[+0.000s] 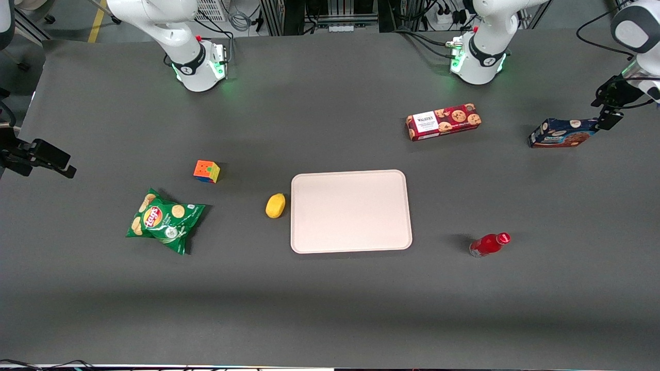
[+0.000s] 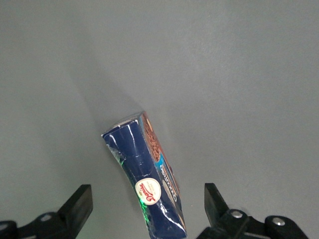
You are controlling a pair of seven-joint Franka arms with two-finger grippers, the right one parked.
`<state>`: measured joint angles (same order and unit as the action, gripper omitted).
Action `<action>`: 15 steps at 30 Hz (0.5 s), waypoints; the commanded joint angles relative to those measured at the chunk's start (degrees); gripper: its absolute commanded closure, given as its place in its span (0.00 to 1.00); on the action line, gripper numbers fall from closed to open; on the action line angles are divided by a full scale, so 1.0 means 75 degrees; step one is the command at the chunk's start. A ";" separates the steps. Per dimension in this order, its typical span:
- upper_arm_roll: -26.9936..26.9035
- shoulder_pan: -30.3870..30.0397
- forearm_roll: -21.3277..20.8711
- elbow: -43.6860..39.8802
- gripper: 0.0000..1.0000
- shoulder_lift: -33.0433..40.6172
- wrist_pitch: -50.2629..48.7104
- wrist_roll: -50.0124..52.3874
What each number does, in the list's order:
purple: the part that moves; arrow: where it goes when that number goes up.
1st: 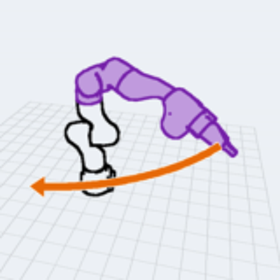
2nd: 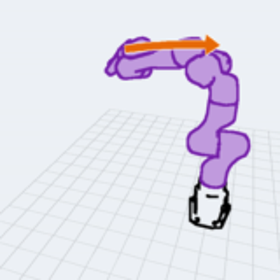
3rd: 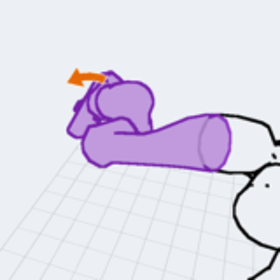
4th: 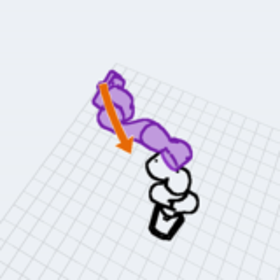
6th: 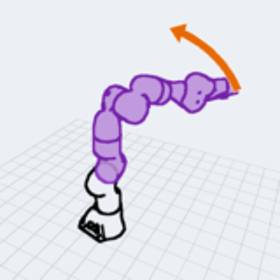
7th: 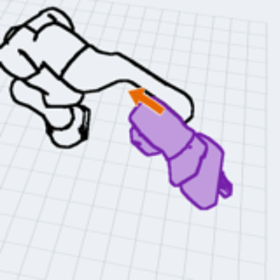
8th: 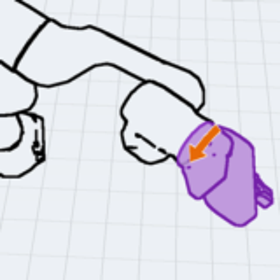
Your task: Place cookie box on tray
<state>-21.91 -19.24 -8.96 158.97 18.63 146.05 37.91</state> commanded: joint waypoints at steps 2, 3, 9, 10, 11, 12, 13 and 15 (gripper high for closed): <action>0.0086 -0.0318 -0.0153 0.0307 0.00 -0.0362 0.0752 0.0043; 0.0086 -0.0330 -0.0153 0.0331 0.00 -0.0409 0.0846 -0.0004; 0.0086 -0.0447 -0.0153 0.0366 0.00 -0.0772 0.1327 -0.0087; 0.0086 -0.0447 -0.0153 0.0366 0.00 -0.0831 0.1397 -0.0087; 0.0086 -0.0435 -0.0153 0.0366 0.00 -0.0878 0.1456 -0.0087; 0.0086 -0.0435 -0.0153 0.0378 0.00 -0.0925 0.1526 -0.0075; 0.0086 -0.0435 -0.0153 0.0401 0.00 -0.0983 0.1608 -0.0075; 0.0086 -0.0424 -0.0141 0.0436 0.00 -0.1089 0.1807 -0.0040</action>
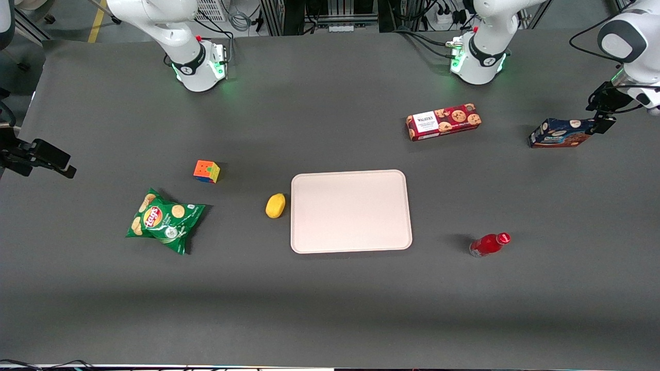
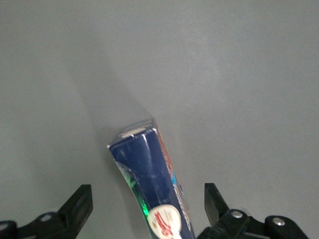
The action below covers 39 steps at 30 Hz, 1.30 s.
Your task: Place cookie box on tray
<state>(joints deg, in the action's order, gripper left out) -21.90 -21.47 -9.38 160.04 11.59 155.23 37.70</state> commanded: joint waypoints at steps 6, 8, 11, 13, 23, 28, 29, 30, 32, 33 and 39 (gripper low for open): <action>0.0096 -0.0080 -0.0085 0.0423 0.00 -0.0443 0.1040 0.0059; 0.0096 -0.0068 -0.0085 0.0435 0.21 -0.0455 0.1052 0.0071; 0.0096 -0.0068 -0.0073 0.0411 0.84 -0.0467 0.1041 0.0106; 0.0096 -0.0056 -0.0073 0.0411 1.00 -0.0467 0.1041 0.0071; 0.0155 -0.0033 -0.0073 0.0236 1.00 -0.0420 0.0947 0.0083; 0.0190 0.0330 -0.0073 -0.0396 1.00 -0.0280 0.0047 0.0095; 0.0190 0.0424 -0.0073 -0.0583 1.00 -0.0198 -0.0269 0.0095; 0.0201 0.0494 -0.0073 -0.0782 1.00 -0.0128 -0.0608 0.0072; 0.0213 0.0646 -0.0073 -0.1274 1.00 -0.0011 -0.1440 0.0001; 0.0225 0.0763 -0.0062 -0.1543 1.00 0.0036 -0.1873 0.0001; 0.0295 0.1653 0.0020 -0.3406 1.00 0.0107 -0.4276 -0.0022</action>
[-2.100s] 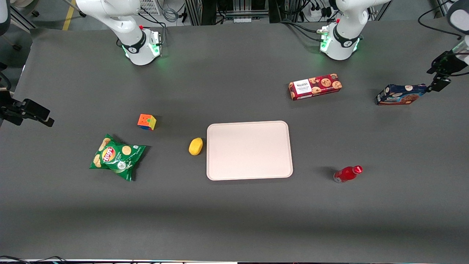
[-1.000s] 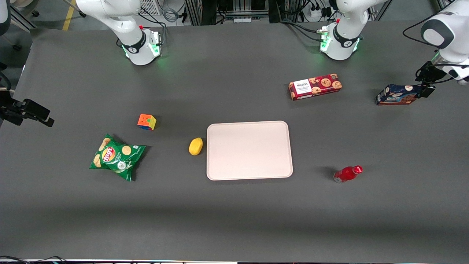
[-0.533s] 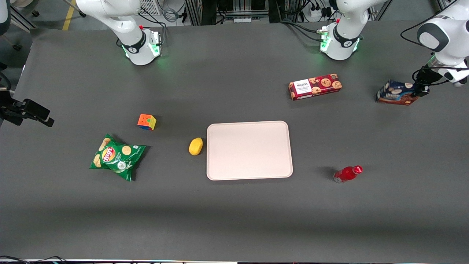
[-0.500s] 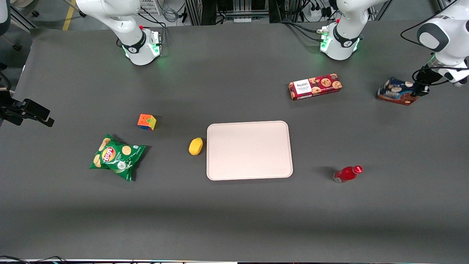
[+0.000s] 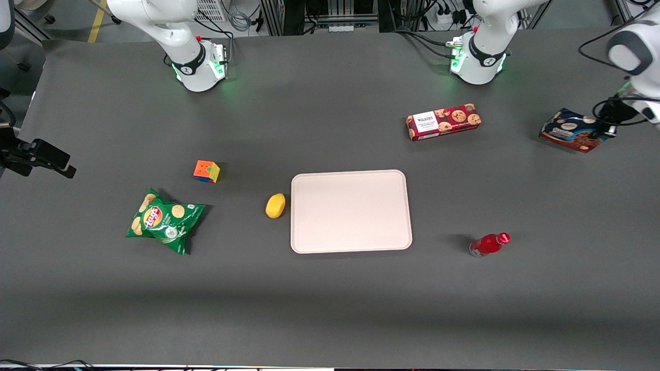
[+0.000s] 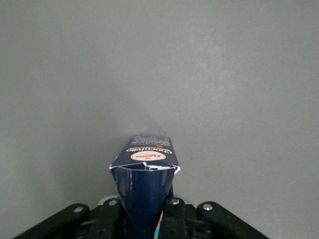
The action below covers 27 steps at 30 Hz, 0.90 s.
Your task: Place cookie box on tray
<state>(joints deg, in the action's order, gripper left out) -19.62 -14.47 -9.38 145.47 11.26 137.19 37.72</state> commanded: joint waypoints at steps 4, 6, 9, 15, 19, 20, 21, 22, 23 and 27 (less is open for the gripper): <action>-0.0021 0.1458 0.0055 -0.2893 1.00 0.0069 -0.3475 -0.0049; -0.0021 0.1845 0.0113 -0.3619 1.00 0.0000 -0.4272 -0.0085; -0.0009 0.2395 0.0149 -0.4580 1.00 -0.0153 -0.5199 -0.0236; -0.0009 0.3393 0.0593 -0.5929 1.00 -0.0399 -0.6337 -0.0915; 0.0014 0.3990 0.1260 -0.6843 1.00 -0.0738 -0.6992 -0.1466; 0.0049 0.4165 0.1343 -0.7066 1.00 -0.0855 -0.7157 -0.1630; 0.0131 0.4364 0.1425 -0.7381 1.00 -0.1019 -0.7356 -0.1771; 0.0178 0.4482 0.1438 -0.7547 1.00 -0.1125 -0.7462 -0.1842; 0.0248 0.4623 0.1438 -0.7746 1.00 -0.1242 -0.7602 -0.1912; 0.0693 0.4999 0.1788 -0.8052 1.00 -0.1524 -0.7651 -0.1960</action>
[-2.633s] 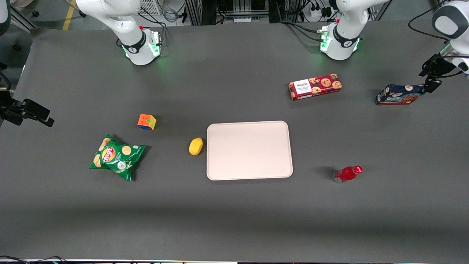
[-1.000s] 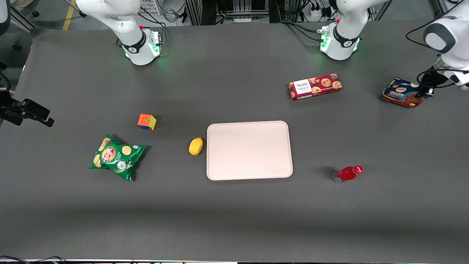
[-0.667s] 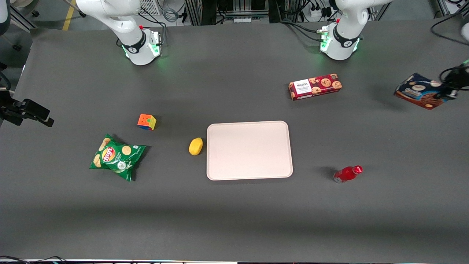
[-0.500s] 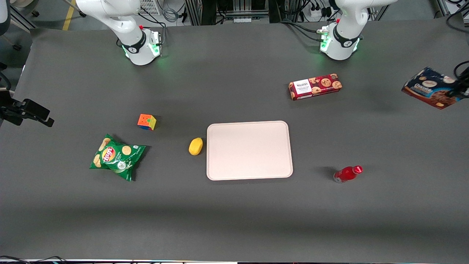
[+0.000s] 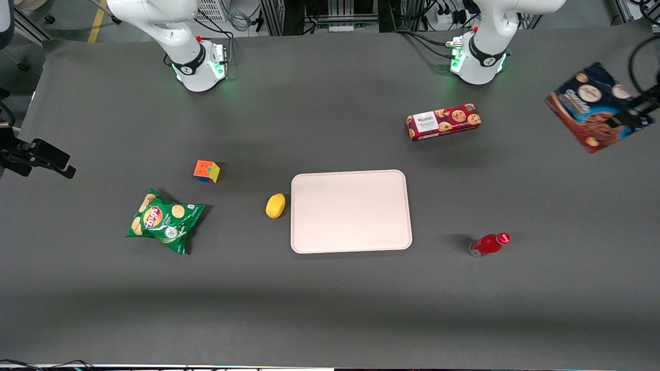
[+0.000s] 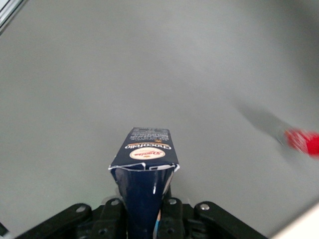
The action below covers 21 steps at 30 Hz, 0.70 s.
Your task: Place cookie box on tray
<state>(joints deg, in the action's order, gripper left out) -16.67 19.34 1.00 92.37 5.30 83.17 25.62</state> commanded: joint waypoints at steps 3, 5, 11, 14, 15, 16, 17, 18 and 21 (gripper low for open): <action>0.0744 0.0504 0.0826 -0.0973 1.00 -0.0940 -0.0356 -0.0358; 0.1002 0.0504 0.1014 -0.0949 1.00 -0.1116 -0.0111 -0.0358; 0.1729 0.0597 0.1203 -0.0739 1.00 -0.1877 0.0698 -0.0510; 0.2057 0.0597 0.1203 -0.0493 1.00 -0.2287 0.1376 -0.0510; 0.2139 0.0597 0.1203 -0.0399 1.00 -0.2393 0.1692 -0.0510; 0.2198 0.0597 0.1203 -0.0306 1.00 -0.2498 0.1997 -0.0510; 0.2257 0.0609 0.1203 -0.0200 1.00 -0.2592 0.2255 -0.0510; 0.2315 0.0609 0.1203 -0.0118 1.00 -0.2721 0.2513 -0.0510; 0.2421 0.0609 0.1203 0.0081 1.00 -0.3014 0.3240 -0.0510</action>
<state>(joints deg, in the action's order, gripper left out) 0.60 23.95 9.13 90.78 -14.61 100.56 23.32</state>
